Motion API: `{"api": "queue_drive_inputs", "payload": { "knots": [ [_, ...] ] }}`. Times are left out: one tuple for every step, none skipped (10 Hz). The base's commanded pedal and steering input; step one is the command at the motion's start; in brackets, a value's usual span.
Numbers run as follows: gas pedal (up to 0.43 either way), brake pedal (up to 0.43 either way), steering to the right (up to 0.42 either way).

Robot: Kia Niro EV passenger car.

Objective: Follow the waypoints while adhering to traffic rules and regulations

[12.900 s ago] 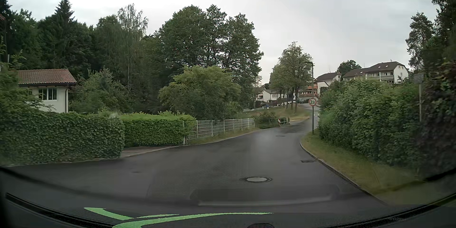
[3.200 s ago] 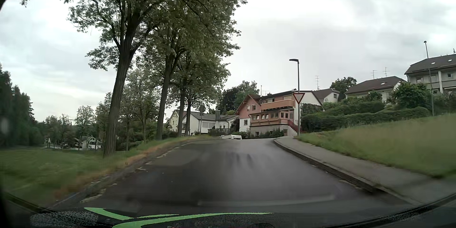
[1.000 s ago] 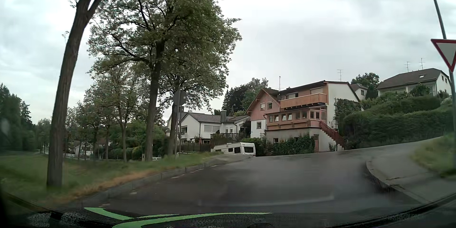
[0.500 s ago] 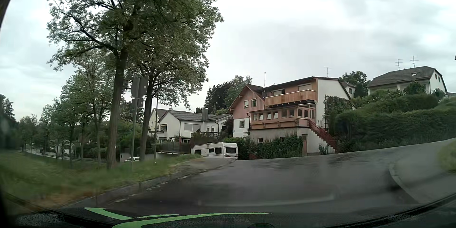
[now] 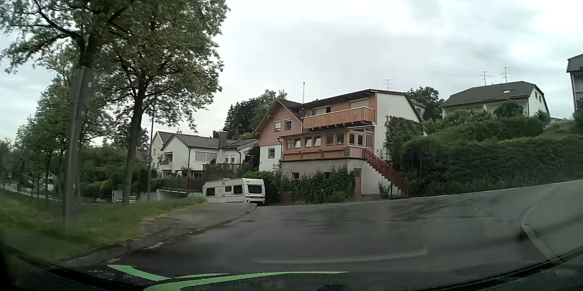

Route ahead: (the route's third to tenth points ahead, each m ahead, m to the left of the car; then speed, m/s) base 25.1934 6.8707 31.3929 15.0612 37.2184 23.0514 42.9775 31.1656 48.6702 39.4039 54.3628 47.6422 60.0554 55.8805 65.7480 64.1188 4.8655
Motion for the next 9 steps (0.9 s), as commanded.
{"api": "queue_drive_inputs", "payload": {
  "knots": [
    [0.039,0.000,0.229],
    [0.039,0.000,0.245],
    [0.039,0.000,0.260],
    [0.039,0.000,0.271],
    [0.039,0.000,0.281],
    [0.000,0.000,0.291],
    [0.000,0.000,0.295],
    [0.000,0.000,0.295],
    [0.000,0.000,0.292]
  ]
}}
